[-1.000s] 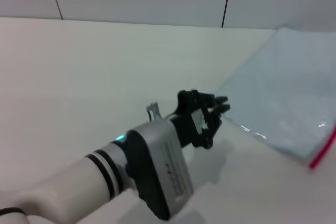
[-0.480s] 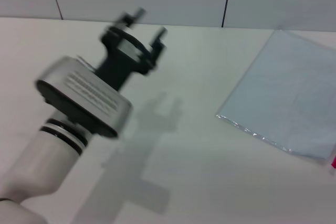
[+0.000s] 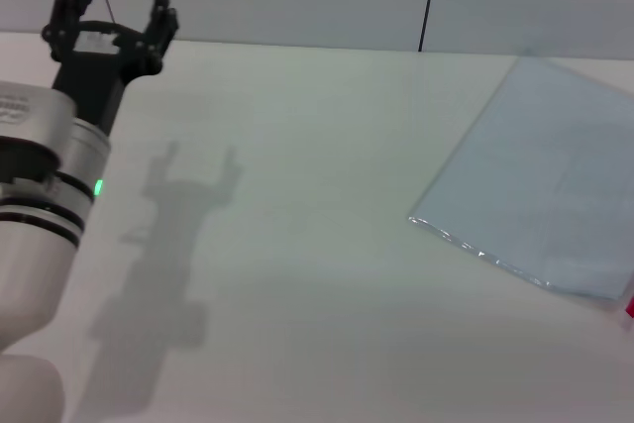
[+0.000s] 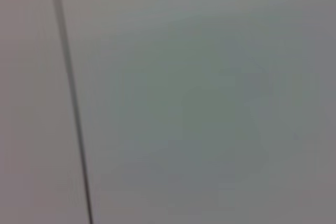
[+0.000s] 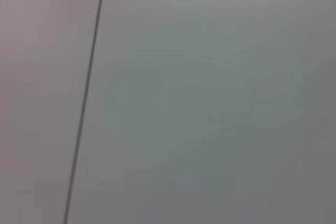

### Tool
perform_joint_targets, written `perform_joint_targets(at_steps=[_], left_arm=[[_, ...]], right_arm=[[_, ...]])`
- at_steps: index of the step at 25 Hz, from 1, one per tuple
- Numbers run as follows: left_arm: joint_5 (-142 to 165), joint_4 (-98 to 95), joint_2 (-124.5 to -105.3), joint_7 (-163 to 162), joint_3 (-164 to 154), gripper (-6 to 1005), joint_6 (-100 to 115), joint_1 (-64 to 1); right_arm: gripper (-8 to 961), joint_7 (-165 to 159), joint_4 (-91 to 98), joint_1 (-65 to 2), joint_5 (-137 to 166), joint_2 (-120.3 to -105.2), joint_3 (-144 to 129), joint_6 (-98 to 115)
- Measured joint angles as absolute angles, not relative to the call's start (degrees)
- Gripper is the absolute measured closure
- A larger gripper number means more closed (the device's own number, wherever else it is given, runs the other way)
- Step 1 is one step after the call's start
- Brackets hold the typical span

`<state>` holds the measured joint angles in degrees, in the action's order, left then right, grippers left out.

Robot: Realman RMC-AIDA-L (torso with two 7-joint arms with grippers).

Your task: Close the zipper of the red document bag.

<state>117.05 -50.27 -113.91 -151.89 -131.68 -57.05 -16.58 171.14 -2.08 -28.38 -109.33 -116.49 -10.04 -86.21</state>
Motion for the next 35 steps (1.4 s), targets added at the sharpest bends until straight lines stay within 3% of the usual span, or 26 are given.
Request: perform_joint_targets(at_steps=[4,11,35], left_arm=[[117.1,-44.1,-113.47,-161.6,-131.5,199,-59.2,-18.6],[116.9,-34.5,-116.37,-162.6,-129.2,207,-64.3,-21.4],[117.5,-33.8,-116.44,-162.7,-130.4,209,-67.6,-21.3]], right_arm=[[68,171.2,-3.6,-28.5,-108.7,-116.57,-10.1,-87.5],[66,171.4,-4.7,-29.3,-108.7,-116.54,-10.1,-87.3],[71,171.6,-4.7,-30.4,-108.6,-116.54,-10.9,-86.1]])
